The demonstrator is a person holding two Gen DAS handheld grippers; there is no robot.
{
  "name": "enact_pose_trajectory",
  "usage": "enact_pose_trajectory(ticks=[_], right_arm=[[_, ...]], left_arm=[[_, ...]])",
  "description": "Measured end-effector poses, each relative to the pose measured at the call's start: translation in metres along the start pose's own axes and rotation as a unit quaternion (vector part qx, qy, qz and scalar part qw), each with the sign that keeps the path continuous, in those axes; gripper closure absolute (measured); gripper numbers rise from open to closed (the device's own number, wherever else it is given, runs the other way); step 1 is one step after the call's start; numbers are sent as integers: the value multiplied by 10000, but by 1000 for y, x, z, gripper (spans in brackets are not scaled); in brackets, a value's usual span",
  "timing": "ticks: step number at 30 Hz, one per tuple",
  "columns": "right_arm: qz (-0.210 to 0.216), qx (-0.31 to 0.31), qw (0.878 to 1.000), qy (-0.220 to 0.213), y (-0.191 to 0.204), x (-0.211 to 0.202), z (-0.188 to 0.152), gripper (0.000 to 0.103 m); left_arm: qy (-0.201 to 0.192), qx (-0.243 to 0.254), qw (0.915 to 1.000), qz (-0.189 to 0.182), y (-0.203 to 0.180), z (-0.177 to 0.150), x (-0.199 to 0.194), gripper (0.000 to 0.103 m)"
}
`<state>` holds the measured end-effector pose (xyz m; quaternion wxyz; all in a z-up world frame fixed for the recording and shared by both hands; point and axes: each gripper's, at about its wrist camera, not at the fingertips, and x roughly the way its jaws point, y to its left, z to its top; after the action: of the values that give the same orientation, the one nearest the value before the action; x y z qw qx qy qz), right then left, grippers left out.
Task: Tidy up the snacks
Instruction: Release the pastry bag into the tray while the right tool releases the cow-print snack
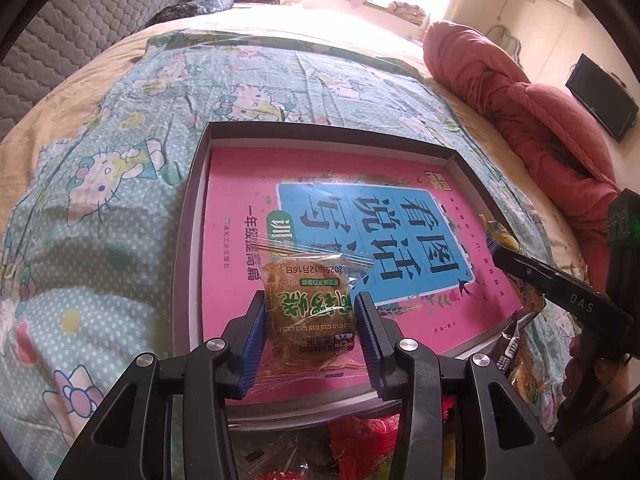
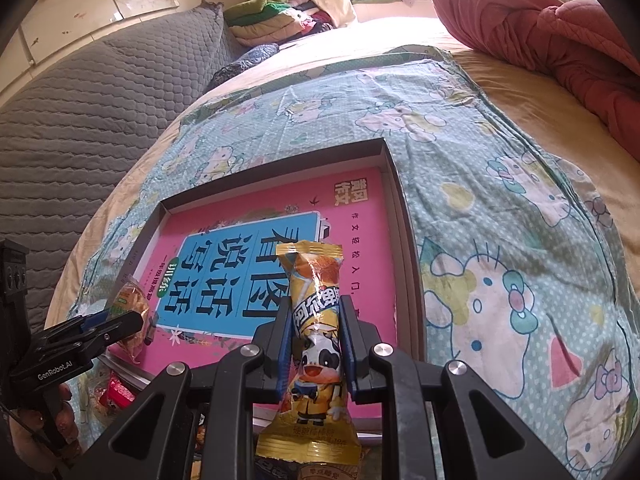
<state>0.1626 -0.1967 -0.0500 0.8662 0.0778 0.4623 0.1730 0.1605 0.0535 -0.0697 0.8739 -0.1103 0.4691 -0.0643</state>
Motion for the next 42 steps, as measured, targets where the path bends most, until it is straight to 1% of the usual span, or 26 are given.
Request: enact_pose_trajectory(ticks=[6, 11, 16, 20, 23, 26, 28, 30, 36, 40, 42], right_arm=[[-14, 9, 10000, 3, 0, 0, 0, 80], [-12, -39, 10000, -47, 2, -3, 0, 76], [12, -75, 9998, -168, 5, -10, 3, 71], [23, -53, 9997, -225, 5, -13, 4, 68], [36, -37, 9997, -250, 4, -15, 5, 66], [50, -15, 9996, -259, 3, -16, 6, 64], [53, -12, 9996, -272, 3, -17, 6, 64], [59, -4, 9996, -292, 3, -18, 6, 63], [91, 55, 9993, -367, 1, -23, 8, 63], [124, 95, 9988, -458, 0, -28, 10, 57], [146, 102, 9986, -503, -1, -31, 10, 56]], left_arm=[[20, 8, 10000, -5, 1, 0, 1, 58], [16, 5, 10000, 7, 1, 0, 1, 58], [34, -85, 9999, -126, 3, 0, 1, 57], [18, -51, 9999, -127, 2, 1, 0, 55], [-21, -72, 9998, -175, 1, 2, -3, 51], [-52, -92, 9997, -219, 1, 3, -6, 50], [-64, -84, 9997, -211, 1, 4, -7, 49], [-96, -83, 9997, -231, 0, 5, -10, 45], [-235, -109, 9993, -266, 1, 10, -21, 38], [-302, -112, 9992, -223, 2, 13, -27, 35], [-326, -117, 9992, -214, 2, 14, -29, 33]])
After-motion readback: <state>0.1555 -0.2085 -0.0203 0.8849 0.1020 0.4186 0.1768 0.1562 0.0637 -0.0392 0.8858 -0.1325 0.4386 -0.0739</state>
